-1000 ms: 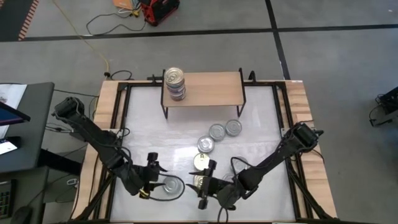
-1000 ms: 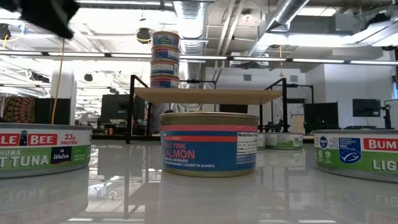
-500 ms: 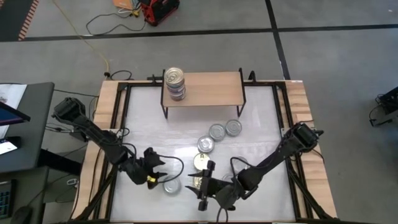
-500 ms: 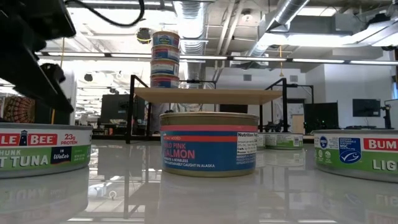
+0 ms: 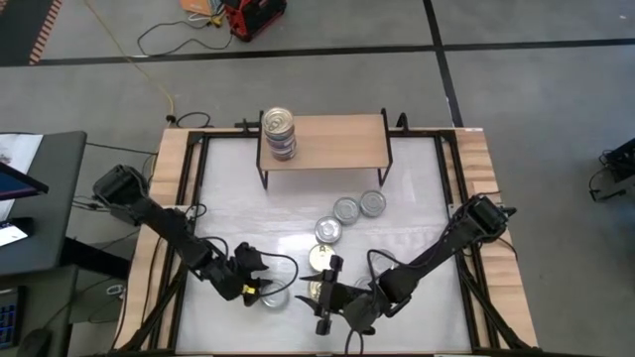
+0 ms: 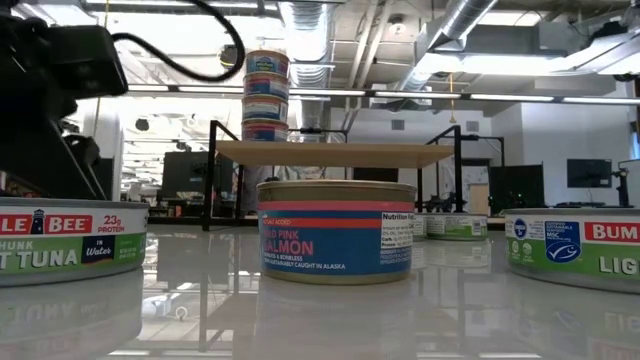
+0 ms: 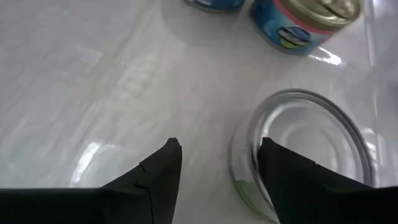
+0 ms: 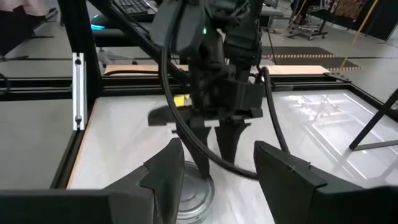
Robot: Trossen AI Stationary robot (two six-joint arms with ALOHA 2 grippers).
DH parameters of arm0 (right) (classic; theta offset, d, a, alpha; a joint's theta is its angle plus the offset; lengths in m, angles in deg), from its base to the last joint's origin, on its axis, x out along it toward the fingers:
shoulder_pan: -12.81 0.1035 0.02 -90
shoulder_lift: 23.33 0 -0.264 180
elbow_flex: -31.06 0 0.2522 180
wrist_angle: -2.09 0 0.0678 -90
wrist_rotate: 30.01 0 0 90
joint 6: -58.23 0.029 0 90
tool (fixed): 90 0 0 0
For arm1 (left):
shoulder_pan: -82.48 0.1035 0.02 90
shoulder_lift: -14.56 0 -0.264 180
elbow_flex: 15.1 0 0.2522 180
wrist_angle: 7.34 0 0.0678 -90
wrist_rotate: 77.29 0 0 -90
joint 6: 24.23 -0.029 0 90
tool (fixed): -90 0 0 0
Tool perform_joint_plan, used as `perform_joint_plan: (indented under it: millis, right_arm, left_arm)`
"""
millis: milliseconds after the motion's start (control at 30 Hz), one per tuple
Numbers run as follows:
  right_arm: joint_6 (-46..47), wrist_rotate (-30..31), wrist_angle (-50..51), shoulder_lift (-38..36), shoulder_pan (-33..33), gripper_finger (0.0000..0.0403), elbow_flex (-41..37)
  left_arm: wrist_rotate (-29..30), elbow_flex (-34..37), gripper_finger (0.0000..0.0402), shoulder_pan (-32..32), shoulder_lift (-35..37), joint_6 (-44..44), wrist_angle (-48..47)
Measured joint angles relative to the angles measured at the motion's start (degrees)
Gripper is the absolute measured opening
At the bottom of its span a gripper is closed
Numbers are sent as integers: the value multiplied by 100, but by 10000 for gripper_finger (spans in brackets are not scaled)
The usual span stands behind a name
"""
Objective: Stack canned seafood by type on shelf
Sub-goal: Put the green tuna can on the shelf
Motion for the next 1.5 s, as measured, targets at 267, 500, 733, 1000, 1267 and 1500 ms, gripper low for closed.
perform_joint_plan:
  millis: [267,500,733,1000,1267,1500]
  right_arm:
    - [-48,0,-19,0,9,220,0]
    - [-51,-5,-191,-1,1,220,0]
    - [-108,-455,-283,13,-59,220,0]
    - [-1117,-592,123,27,-11,233,356]
    - [-1509,-763,439,28,-74,281,459]
    - [-2135,-1459,481,28,-184,297,459]
  left_arm:
    - [-383,-7,158,26,-161,135,157]
    - [-854,-18,38,88,-156,235,170]
    - [-1271,-17,1,341,-154,-126,101]
    - [-1655,-11,0,706,-161,-440,34]
    - [-2155,-6,0,1240,-165,-837,-31]
    - [-3006,-2,0,1828,-167,-1327,32]
